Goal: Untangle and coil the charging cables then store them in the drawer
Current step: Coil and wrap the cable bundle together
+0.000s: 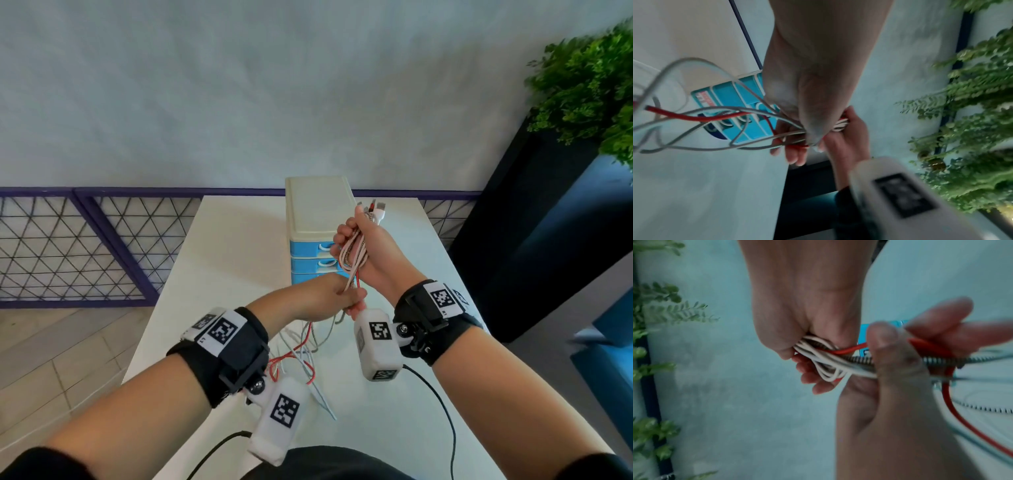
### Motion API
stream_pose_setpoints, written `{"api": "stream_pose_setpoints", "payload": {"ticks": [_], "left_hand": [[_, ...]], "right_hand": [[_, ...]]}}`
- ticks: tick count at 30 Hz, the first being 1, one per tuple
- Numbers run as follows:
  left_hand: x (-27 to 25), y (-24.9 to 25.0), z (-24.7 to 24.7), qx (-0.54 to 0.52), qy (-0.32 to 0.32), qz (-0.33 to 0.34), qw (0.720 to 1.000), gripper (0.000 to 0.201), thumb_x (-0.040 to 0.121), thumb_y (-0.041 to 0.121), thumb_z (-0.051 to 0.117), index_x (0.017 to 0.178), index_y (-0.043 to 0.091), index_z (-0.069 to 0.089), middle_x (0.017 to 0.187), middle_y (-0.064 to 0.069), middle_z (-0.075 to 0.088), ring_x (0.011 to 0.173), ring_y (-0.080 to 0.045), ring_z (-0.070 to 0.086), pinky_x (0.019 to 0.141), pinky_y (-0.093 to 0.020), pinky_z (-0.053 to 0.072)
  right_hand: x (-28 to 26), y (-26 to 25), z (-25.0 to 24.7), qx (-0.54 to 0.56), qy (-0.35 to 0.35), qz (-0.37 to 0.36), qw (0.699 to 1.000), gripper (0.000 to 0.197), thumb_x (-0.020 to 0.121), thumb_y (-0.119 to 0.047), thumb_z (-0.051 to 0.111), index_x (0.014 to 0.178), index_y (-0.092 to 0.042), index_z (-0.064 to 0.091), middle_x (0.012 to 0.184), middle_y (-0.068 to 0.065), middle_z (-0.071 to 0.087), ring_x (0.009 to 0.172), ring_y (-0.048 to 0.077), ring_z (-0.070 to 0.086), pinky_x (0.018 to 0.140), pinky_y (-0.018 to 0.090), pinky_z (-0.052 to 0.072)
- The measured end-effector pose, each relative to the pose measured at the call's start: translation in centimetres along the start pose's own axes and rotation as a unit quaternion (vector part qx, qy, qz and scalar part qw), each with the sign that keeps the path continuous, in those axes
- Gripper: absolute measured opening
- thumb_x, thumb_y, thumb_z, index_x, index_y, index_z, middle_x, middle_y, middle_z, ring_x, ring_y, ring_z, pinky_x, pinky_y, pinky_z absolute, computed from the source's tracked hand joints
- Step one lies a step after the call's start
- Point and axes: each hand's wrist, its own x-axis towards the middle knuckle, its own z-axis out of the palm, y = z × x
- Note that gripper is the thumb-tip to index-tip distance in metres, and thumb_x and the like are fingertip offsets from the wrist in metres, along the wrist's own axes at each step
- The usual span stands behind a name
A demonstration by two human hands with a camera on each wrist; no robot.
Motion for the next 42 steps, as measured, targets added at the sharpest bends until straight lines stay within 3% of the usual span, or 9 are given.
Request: {"api": "stream_pose_setpoints", "payload": {"ticks": [3, 11, 20, 23, 31, 33, 35, 38, 42], "left_hand": [[0.3, -1.3, 1.2, 0.0, 0.052, 0.032, 0.998, 0.033, 0.1, 0.033, 0.037, 0.08, 0.018, 0.059, 0.075, 0.003, 0.058, 0.065, -0.006, 0.05, 0.065, -0.014, 0.043], [0.0, -2.9, 1.3, -0.052, 0.042, 0.065, 0.996, 0.034, 0.094, 0.039, 0.052, 0.062, 0.029, 0.049, 0.061, 0.0, 0.054, 0.053, -0.009, 0.052, 0.062, -0.025, 0.044], [0.2, -3.7, 0.4, -0.117, -0.023, 0.044, 0.992, 0.039, 0.096, 0.045, 0.044, 0.088, 0.011, 0.061, 0.063, 0.002, 0.056, 0.055, -0.016, 0.056, 0.062, -0.028, 0.048], [0.1, -5.5, 0.2, -0.055, -0.046, 0.03, 0.997, 0.006, 0.091, 0.027, 0.055, 0.093, 0.026, 0.06, 0.082, 0.008, 0.065, 0.078, -0.011, 0.066, 0.076, -0.025, 0.051], [-0.1, -8.9, 0.4, 0.091, 0.071, -0.027, 0.993, 0.034, 0.075, 0.004, 0.045, 0.083, 0.029, 0.066, 0.09, 0.011, 0.067, 0.085, -0.014, 0.06, 0.07, -0.021, 0.041], [0.2, -9.2, 0.7, 0.158, 0.087, -0.047, 0.983, 0.03, 0.075, 0.009, 0.043, 0.081, 0.027, 0.065, 0.085, 0.01, 0.066, 0.084, -0.016, 0.06, 0.083, -0.026, 0.041], [0.3, -9.7, 1.1, 0.21, 0.083, -0.076, 0.971, 0.025, 0.075, 0.014, 0.042, 0.076, 0.028, 0.062, 0.082, 0.008, 0.067, 0.09, -0.015, 0.057, 0.109, -0.041, 0.022], [-0.3, -11.5, 1.7, 0.246, 0.043, -0.121, 0.961, 0.019, 0.077, 0.017, 0.047, 0.078, 0.032, 0.057, 0.076, 0.012, 0.055, 0.106, -0.013, 0.051, 0.114, -0.052, 0.0], [-1.2, -13.7, 1.8, 0.274, 0.093, -0.121, 0.95, 0.021, 0.085, 0.013, 0.041, 0.087, 0.032, 0.051, 0.074, 0.013, 0.052, 0.088, -0.014, 0.05, 0.108, -0.044, 0.022]], "right_hand": [[-0.5, -0.1, 0.4, 0.037, 0.005, 0.005, 0.999, 0.041, 0.099, -0.042, 0.043, 0.068, -0.015, 0.043, 0.063, 0.001, 0.052, 0.055, 0.015, 0.057, 0.059, 0.029, 0.055], [-0.7, -0.5, -0.5, -0.01, 0.071, -0.018, 0.997, 0.039, 0.099, -0.041, 0.046, 0.07, -0.016, 0.039, 0.04, -0.007, 0.033, 0.028, 0.004, 0.025, 0.027, 0.017, 0.023], [-0.6, -1.5, -1.0, -0.034, 0.092, -0.042, 0.994, 0.041, 0.098, -0.041, 0.048, 0.067, -0.016, 0.038, 0.04, -0.006, 0.032, 0.028, 0.004, 0.024, 0.029, 0.017, 0.019], [-0.4, -2.5, -1.4, -0.027, 0.097, -0.066, 0.993, 0.04, 0.099, -0.039, 0.047, 0.067, -0.017, 0.038, 0.04, -0.006, 0.031, 0.028, 0.004, 0.024, 0.029, 0.016, 0.019], [-0.3, -3.1, -0.4, -0.033, 0.099, -0.091, 0.99, 0.042, 0.097, -0.043, 0.048, 0.065, -0.017, 0.038, 0.043, -0.006, 0.029, 0.03, 0.005, 0.023, 0.03, 0.017, 0.021], [-0.3, -3.0, 0.3, -0.04, 0.087, -0.092, 0.991, 0.043, 0.097, -0.044, 0.048, 0.065, -0.018, 0.036, 0.043, -0.006, 0.028, 0.03, 0.005, 0.023, 0.031, 0.017, 0.021], [-0.3, -3.3, 1.0, -0.05, 0.077, -0.097, 0.991, 0.043, 0.097, -0.045, 0.047, 0.065, -0.019, 0.036, 0.044, -0.006, 0.029, 0.03, 0.005, 0.024, 0.031, 0.017, 0.021], [-0.6, -4.7, 1.8, -0.038, 0.064, -0.124, 0.989, 0.042, 0.099, -0.042, 0.045, 0.066, -0.018, 0.035, 0.042, -0.006, 0.028, 0.028, 0.004, 0.023, 0.031, 0.015, 0.019], [-1.0, -6.2, 2.5, -0.029, 0.05, -0.136, 0.989, 0.041, 0.1, -0.039, 0.044, 0.066, -0.017, 0.036, 0.041, -0.006, 0.029, 0.028, 0.004, 0.023, 0.03, 0.015, 0.019]]}}
